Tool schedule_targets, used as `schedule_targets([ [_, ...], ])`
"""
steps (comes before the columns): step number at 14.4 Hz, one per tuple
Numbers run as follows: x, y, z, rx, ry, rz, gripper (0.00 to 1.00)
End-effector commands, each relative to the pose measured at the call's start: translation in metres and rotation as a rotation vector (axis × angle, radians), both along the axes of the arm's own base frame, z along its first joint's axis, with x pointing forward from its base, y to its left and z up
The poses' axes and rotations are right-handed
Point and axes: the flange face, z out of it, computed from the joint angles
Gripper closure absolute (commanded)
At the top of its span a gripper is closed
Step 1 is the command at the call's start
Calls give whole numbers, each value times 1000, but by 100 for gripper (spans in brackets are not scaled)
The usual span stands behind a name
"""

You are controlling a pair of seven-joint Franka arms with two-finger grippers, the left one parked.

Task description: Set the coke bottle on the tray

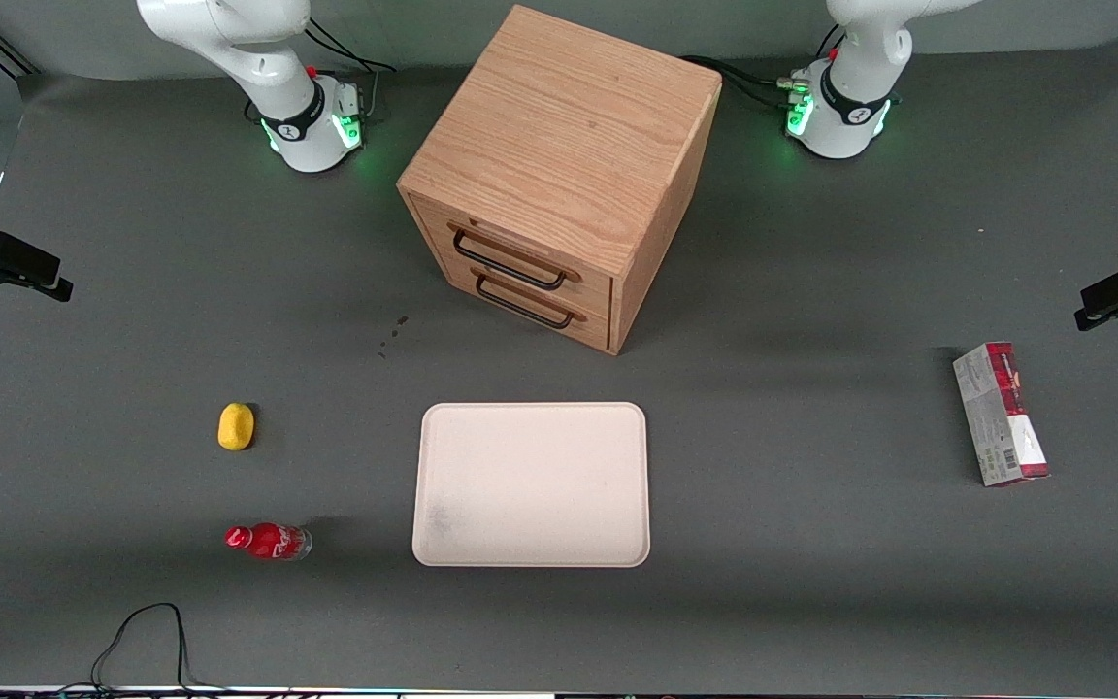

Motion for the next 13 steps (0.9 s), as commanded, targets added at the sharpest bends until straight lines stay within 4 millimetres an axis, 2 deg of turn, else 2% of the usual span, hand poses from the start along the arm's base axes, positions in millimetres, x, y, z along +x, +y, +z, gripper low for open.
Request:
schedule_targets([
  [1, -3, 0, 5, -1, -14, 11, 0],
  [6, -1, 4, 5, -1, -14, 3, 0],
  [8, 8, 3, 1, -1, -11, 2, 0],
  [13, 71, 34, -15, 21, -47, 48, 0],
])
